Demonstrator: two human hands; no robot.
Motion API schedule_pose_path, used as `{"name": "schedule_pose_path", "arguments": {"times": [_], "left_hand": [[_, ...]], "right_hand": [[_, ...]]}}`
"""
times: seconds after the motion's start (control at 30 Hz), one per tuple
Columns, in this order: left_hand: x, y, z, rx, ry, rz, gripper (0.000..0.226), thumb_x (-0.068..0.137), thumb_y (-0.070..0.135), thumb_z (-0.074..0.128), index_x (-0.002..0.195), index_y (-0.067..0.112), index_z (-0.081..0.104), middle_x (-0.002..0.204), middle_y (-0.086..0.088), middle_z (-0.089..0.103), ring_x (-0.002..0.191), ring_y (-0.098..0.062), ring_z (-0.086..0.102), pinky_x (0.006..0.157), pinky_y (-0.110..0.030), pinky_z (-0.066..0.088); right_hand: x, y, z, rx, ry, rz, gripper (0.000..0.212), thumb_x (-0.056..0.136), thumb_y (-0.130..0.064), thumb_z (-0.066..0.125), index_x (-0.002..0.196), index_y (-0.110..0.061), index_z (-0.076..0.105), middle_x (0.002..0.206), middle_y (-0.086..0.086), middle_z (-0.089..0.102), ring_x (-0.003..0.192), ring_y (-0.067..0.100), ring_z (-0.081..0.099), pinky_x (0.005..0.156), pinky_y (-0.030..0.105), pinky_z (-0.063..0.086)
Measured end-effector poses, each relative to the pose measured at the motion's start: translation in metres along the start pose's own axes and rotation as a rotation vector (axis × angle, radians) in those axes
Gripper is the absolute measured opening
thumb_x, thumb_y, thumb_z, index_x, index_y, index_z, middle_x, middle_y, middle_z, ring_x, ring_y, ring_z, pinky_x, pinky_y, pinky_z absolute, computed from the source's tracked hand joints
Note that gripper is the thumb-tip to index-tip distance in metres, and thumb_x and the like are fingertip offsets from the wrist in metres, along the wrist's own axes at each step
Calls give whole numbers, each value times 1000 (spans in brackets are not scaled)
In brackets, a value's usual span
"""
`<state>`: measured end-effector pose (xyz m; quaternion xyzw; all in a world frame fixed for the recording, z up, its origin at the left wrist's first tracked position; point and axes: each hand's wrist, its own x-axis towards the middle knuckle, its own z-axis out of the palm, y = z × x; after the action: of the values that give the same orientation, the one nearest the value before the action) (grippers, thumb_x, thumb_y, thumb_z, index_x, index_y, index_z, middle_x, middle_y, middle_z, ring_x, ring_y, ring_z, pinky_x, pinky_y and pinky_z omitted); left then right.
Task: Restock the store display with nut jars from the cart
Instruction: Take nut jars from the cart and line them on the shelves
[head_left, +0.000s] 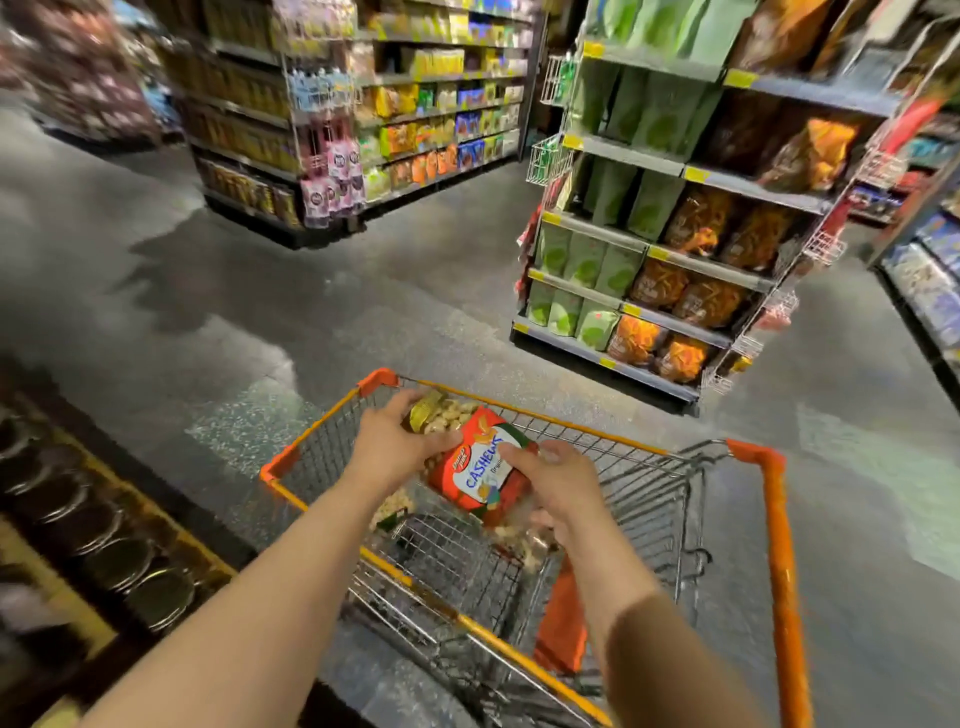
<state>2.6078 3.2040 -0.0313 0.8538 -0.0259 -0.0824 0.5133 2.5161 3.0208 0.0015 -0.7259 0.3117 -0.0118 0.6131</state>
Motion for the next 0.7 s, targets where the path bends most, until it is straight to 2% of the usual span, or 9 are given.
{"name": "schedule_pose_path", "arguments": {"times": [0.1, 0.2, 0.23, 0.3, 0.37, 0.43, 0.53, 0.63, 0.7], "left_hand": [[-26, 12, -13, -70, 90, 49, 84, 55, 52, 97, 129, 41, 58, 129, -4, 62, 110, -21, 64, 91, -32, 52], [-63, 23, -22, -188, 165, 40, 84, 47, 59, 97, 121, 53, 57, 120, -3, 68, 104, -20, 70, 90, -40, 59], [-78, 29, -25, -217, 191, 37, 79, 52, 51, 98, 120, 51, 57, 116, -1, 69, 100, -17, 71, 86, -35, 60], [-108, 34, -29, -277, 259, 64, 70, 64, 23, 97, 120, 41, 59, 106, 6, 72, 89, -9, 71, 72, -19, 58], [-140, 38, -33, -307, 336, 84, 66, 66, 13, 95, 116, 40, 62, 104, 8, 74, 88, -8, 72, 71, -17, 57], [-170, 42, -40, -316, 418, 108, 64, 63, 17, 97, 112, 45, 65, 108, 6, 74, 91, -6, 73, 77, -24, 60], [-213, 45, -57, -302, 548, 143, 70, 53, 39, 100, 114, 46, 69, 117, 1, 69, 98, -5, 71, 86, -29, 60], [-253, 40, -83, -253, 676, 152, 70, 56, 31, 100, 118, 37, 68, 118, 8, 65, 100, 3, 66, 90, -23, 56], [-277, 32, -104, -226, 766, 133, 74, 53, 39, 99, 119, 40, 66, 123, 8, 61, 106, -2, 65, 96, -30, 56]], "right_hand": [[-19, -10, -7, 36, -91, -58, 87, 76, -44, 87, 146, -12, 48, 141, 6, 60, 111, 23, 68, 81, 44, 62], [-48, -19, -20, 55, -193, -110, 79, 82, -35, 85, 146, -10, 46, 139, 7, 61, 96, 16, 68, 51, 24, 56], [-55, -19, -23, 61, -236, -131, 74, 82, -33, 84, 143, -11, 48, 135, 5, 63, 90, 12, 67, 48, 21, 53], [-72, -15, -30, 75, -319, -158, 66, 82, -31, 85, 136, -18, 51, 121, -2, 66, 80, 5, 67, 57, 26, 58], [-91, -10, -31, 74, -354, -193, 70, 78, -32, 88, 136, -21, 51, 122, -3, 64, 90, 11, 68, 74, 40, 63], [-105, -4, -28, 34, -387, -225, 63, 77, -33, 89, 126, -26, 49, 116, -4, 66, 93, 14, 69, 77, 44, 63], [-131, -2, -17, 7, -507, -259, 55, 83, -27, 84, 119, -24, 44, 96, -11, 60, 74, 0, 63, 57, 30, 59], [-158, 0, 5, -15, -609, -284, 60, 82, -26, 85, 127, -15, 46, 99, -2, 67, 68, 5, 66, 56, 32, 58], [-177, 5, 27, -49, -642, -342, 52, 80, -26, 86, 117, -17, 50, 103, 4, 70, 72, 9, 70, 53, 25, 57]]}}
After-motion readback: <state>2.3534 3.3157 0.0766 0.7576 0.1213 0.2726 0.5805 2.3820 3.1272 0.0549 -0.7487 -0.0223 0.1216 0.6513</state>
